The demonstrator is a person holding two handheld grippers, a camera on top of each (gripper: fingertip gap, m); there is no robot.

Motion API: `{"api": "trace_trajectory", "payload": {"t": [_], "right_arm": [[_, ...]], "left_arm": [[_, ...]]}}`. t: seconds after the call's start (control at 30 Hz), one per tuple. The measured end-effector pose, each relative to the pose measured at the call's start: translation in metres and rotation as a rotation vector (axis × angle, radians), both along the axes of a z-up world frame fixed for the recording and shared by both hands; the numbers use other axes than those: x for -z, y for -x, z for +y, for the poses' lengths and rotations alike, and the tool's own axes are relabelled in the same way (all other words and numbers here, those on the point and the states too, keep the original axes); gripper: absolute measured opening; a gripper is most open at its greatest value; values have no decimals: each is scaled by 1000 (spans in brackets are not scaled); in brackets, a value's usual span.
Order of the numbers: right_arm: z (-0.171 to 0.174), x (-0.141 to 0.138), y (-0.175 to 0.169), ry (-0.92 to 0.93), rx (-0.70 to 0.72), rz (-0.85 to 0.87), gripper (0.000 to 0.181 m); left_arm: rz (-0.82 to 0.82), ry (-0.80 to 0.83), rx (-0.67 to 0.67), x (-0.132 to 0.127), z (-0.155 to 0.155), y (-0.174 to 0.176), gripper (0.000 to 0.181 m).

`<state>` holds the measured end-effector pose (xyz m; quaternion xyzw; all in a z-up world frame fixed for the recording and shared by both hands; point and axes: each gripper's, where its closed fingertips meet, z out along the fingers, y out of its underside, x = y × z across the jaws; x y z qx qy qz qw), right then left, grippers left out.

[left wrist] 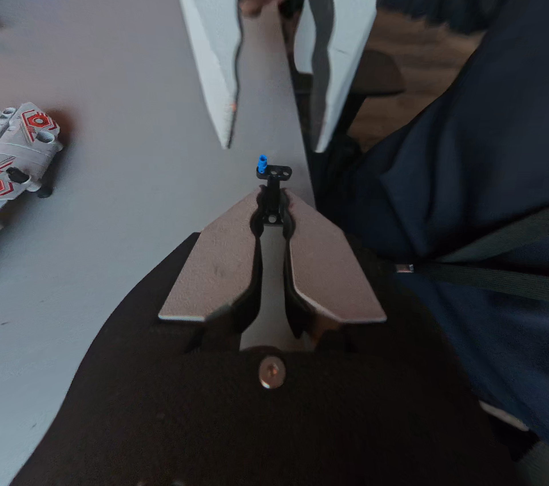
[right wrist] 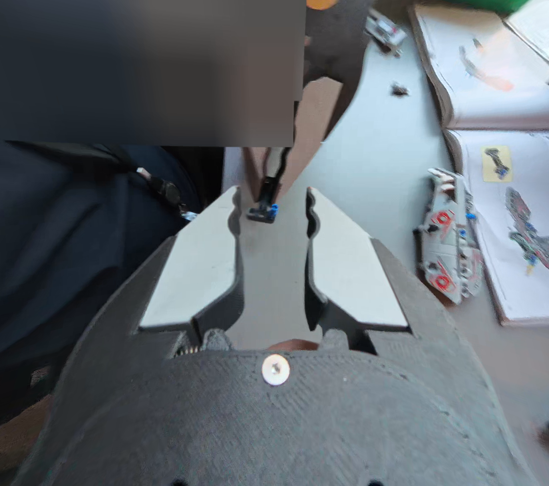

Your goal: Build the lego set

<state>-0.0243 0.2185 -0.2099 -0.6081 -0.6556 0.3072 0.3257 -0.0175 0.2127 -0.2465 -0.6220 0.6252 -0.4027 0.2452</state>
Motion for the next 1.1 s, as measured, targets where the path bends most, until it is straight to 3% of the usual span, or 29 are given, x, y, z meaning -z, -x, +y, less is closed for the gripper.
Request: {"api": "trace_trajectory", "payload": {"t": [0.03,0.07,0.2,0.33,0.5,0.63,0.73,0.87,0.93,0.97,1.0,1.1], "right_arm": [[-5,-1,0,1,-36,44,47],[-7,-2,0,-22,-58,84,52],[6,-8,8,-167,-53,213,43],[17,-19,13,-378,-49,282,51],[38,-25,12,-489,-53,259,46],[93,3,12,-271,95,148,46],[98,13,17,37,111,161,45],[114,9,11,291,235,217,21],[121,6,10,407,293,245,27],[120,0,12,459,289,270,20],[117,-7,13,496,272,302,4],[118,-16,15,526,292,340,0]], "left_arm": [[-42,50,0,-7,0,1,5],[-76,93,-1,-13,0,2,4],[-174,162,-30,-29,11,8,4],[-258,228,-4,-42,10,17,4],[-207,182,-85,-37,36,28,4],[-172,115,-168,-38,68,32,4],[-145,113,-223,-28,89,32,4],[-113,157,-275,-19,97,32,5],[-104,173,-298,-16,100,33,4],[-100,190,-307,-15,101,33,4],[-101,205,-308,-14,101,33,4],[-108,195,-315,-15,102,33,4]]}}
